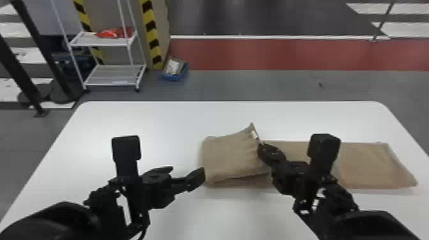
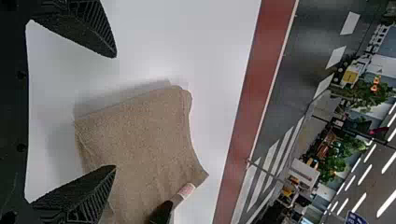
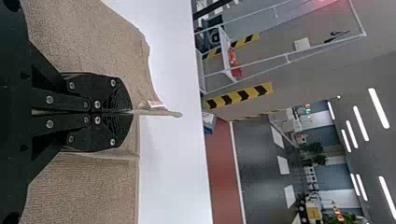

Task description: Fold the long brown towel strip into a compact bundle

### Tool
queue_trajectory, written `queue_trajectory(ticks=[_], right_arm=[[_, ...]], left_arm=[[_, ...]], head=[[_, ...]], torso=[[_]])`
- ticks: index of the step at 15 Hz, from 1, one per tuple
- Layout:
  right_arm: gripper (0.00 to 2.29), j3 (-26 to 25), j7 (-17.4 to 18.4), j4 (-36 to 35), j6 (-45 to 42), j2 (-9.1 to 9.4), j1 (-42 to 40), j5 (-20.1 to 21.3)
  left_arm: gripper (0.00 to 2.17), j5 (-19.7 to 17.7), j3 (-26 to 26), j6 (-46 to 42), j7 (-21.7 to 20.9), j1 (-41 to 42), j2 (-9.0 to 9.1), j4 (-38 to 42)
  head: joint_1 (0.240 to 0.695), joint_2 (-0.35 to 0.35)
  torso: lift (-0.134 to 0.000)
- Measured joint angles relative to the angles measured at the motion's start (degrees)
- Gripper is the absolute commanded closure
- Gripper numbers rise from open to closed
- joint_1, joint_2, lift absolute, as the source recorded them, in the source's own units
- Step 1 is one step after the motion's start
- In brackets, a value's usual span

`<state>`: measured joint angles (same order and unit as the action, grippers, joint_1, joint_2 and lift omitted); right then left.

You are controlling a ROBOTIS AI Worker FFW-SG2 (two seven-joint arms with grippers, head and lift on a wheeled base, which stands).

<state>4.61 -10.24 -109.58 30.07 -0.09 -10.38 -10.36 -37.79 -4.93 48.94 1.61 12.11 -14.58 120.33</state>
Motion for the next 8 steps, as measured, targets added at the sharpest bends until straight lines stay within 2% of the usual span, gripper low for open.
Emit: queue_trajectory(ticks=[4,8], right_arm=[[1.65,-3.3,0.1,-1.5,-0.6,0.00,-2.4,-0.7],[1.64,-3.9,1.0,1.3,3.6,0.00,-0.8,2.5]], left_arm=[[0.03,0.0,-0.1,0.0,-0.2,0.2,0.11,0.1],[0.03,0.1,-0.6,0.1,-0.2,0.4,0.34,0.2]], head=[[0.695,-0.029],[0.695,-0.059]], torso=[[-0.125],[-0.125]])
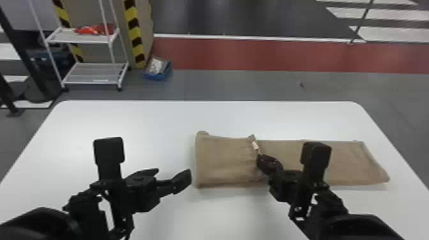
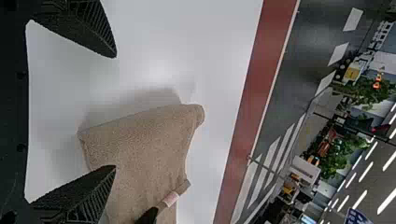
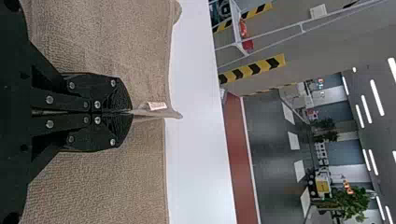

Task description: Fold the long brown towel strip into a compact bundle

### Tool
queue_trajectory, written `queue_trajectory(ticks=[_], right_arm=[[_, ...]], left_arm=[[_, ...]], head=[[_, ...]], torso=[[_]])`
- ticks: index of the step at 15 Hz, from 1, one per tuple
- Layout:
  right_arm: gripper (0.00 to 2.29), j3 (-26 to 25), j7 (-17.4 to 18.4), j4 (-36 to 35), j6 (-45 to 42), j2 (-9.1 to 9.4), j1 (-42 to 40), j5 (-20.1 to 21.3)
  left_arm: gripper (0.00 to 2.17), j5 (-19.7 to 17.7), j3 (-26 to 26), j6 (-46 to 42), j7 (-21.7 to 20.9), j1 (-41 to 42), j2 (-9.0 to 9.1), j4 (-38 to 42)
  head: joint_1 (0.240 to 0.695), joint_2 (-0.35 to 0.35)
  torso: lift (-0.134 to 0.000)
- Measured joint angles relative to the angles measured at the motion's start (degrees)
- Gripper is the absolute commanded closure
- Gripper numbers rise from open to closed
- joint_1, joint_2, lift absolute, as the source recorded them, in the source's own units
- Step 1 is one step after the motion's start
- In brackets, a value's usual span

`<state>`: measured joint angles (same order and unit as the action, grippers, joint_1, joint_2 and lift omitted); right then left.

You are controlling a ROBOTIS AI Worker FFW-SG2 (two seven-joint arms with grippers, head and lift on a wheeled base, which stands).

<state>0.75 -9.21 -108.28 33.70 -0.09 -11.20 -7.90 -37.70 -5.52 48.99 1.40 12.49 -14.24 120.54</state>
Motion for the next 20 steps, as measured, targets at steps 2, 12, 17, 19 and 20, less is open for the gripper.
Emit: queue_trajectory(ticks=[2,12,17,19,20], right_arm=[[1.36,0.0,1.0,0.7,3.3,0.00,1.1,1.6],[0.86,-0.7,1.5,-3.5,4.1,0.00,-0.3,1.6],[0.85,-2.0,1.5,-2.3,4.6,0.00,0.9,1.6],[0.86,-2.4,1.5,-0.9,4.4,0.00,1.5,1.3],[0.85,-2.4,1.4,-0.3,4.3,0.00,1.9,1.2]], left_arm=[[0.03,0.0,0.0,0.0,0.0,0.5,-0.02,0.2],[0.03,0.2,-0.2,0.0,0.0,1.2,0.00,1.1],[0.03,0.2,-0.2,0.0,0.0,1.2,0.06,1.1],[0.03,0.3,-0.4,0.0,0.0,1.1,0.17,0.8],[0.03,0.3,-0.4,0.0,0.0,1.1,0.18,0.7]], head=[[0.695,-0.069],[0.695,-0.082],[0.695,-0.099],[0.695,-0.102],[0.695,-0.104]], torso=[[-0.125],[-0.125],[-0.125],[-0.125],[-0.125]])
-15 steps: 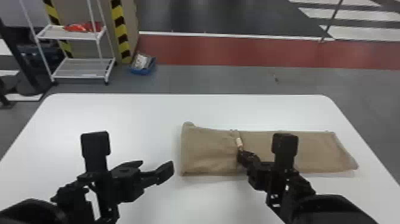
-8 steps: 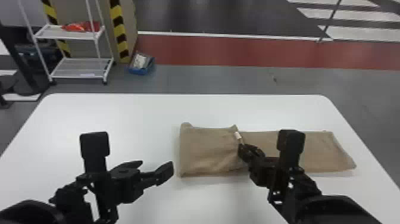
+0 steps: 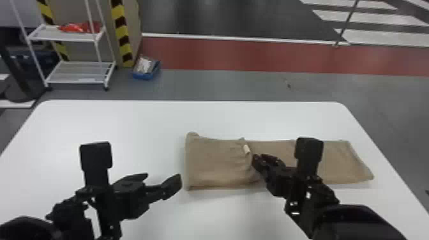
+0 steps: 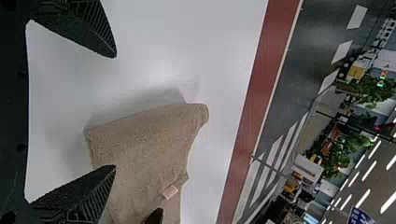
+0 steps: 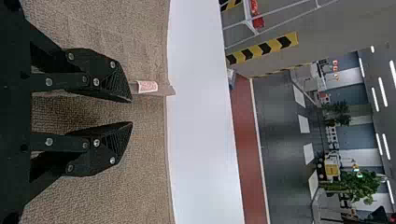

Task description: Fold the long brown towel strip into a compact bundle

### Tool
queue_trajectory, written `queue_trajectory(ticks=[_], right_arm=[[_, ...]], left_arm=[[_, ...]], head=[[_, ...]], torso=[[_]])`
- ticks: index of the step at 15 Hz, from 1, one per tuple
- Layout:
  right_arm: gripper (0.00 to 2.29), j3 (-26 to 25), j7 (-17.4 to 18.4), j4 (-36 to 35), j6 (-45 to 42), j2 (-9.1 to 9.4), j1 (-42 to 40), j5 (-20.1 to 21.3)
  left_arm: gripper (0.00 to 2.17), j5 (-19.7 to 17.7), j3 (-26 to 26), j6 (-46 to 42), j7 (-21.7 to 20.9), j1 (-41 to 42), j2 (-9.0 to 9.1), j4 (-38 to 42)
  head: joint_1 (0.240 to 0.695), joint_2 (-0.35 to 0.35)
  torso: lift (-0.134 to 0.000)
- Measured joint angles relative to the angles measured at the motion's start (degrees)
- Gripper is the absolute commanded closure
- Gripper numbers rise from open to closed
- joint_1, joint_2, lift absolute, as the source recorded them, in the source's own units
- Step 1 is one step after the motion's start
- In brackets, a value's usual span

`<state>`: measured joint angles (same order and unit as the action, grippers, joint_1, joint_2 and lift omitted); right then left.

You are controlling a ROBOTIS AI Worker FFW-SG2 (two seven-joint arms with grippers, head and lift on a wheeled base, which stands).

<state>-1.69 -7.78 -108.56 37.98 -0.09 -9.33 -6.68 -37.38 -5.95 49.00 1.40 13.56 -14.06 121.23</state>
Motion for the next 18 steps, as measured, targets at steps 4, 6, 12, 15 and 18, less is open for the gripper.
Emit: queue_trajectory(ticks=[4,6,12,15,18], right_arm=[[0.43,0.7,-0.2,1.6,-0.9,0.00,1.1,-0.1],[0.40,1.3,-0.2,1.6,-2.0,0.00,1.0,-0.6],[0.53,1.2,-0.3,2.9,-2.3,0.00,1.4,-0.7],[0.53,1.4,-0.5,3.7,-1.7,0.00,2.6,-0.5],[0.53,1.8,-0.5,4.3,-0.2,0.00,3.6,-0.3]], left_arm=[[0.03,0.0,0.0,0.0,-0.1,0.0,0.00,-0.2],[0.03,-0.1,0.0,0.0,-0.1,0.0,0.00,-0.3],[0.03,-0.7,-0.1,0.0,-0.3,0.1,0.07,-0.5],[0.03,-0.7,-0.5,0.0,-0.4,0.1,0.24,-0.7],[0.03,-0.7,-0.6,0.0,-0.4,0.2,0.29,-0.9]], head=[[0.695,-0.096],[0.695,-0.086],[0.695,-0.090],[0.695,-0.093],[0.695,-0.089]], torso=[[-0.125],[-0.125],[-0.125],[-0.125],[-0.125]])
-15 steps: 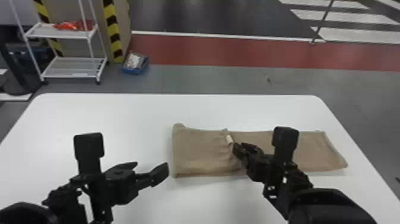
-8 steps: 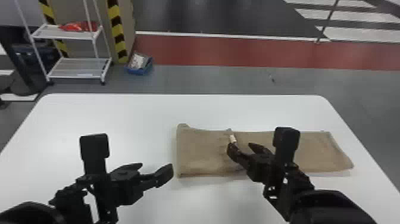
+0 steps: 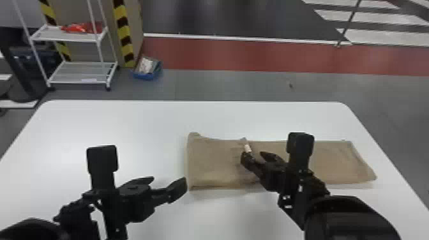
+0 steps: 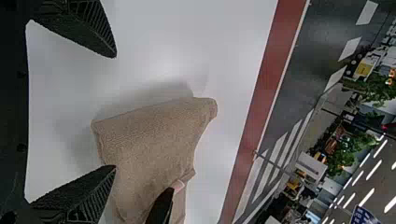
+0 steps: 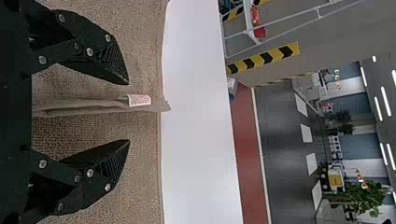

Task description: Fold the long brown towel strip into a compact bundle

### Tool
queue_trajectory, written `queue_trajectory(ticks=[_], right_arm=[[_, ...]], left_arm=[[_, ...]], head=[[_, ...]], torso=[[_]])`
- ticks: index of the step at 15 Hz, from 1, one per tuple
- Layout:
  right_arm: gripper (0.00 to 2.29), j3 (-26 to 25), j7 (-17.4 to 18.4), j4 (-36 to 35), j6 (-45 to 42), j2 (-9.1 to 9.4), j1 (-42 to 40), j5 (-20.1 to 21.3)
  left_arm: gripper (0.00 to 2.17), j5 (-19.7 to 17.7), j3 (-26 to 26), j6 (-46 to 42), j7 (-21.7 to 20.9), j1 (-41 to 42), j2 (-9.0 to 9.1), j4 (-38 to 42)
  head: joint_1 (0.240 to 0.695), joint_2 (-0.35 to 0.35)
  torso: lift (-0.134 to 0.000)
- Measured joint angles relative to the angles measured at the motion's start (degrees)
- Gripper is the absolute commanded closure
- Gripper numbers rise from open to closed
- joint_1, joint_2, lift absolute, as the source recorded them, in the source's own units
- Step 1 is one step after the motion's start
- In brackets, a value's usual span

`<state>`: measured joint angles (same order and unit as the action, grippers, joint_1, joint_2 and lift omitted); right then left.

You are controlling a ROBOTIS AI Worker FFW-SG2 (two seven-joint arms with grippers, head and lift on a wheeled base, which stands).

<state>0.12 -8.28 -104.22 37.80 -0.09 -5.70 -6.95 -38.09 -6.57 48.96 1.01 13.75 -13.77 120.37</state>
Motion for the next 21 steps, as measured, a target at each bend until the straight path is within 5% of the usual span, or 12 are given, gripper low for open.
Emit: queue_trajectory(ticks=[7,13,15,19,21], right_arm=[[0.80,0.3,-0.5,0.2,3.2,0.00,0.5,0.2],[0.80,0.2,-0.5,-0.3,4.5,0.00,0.4,-0.1],[1.09,0.1,-0.6,-0.4,5.1,0.00,0.3,-0.3],[1.04,-0.2,-0.6,-1.8,5.1,0.00,-0.7,-1.3],[0.78,-0.3,-0.6,-3.0,4.9,0.00,-1.4,-1.4]], left_arm=[[0.03,0.1,0.0,-0.1,0.0,0.2,0.06,0.0],[0.03,0.0,0.0,-0.1,0.0,0.8,0.06,0.3],[0.03,0.0,0.0,-0.1,0.0,1.1,0.06,0.5],[0.03,0.0,0.0,-0.1,0.0,1.9,0.06,1.1],[0.03,0.0,0.0,-0.1,0.0,2.5,0.02,1.6]], head=[[0.695,-0.083],[0.695,-0.084],[0.695,-0.085],[0.695,-0.086],[0.695,-0.088]], torso=[[-0.125],[-0.125],[-0.125],[-0.125],[-0.125]])
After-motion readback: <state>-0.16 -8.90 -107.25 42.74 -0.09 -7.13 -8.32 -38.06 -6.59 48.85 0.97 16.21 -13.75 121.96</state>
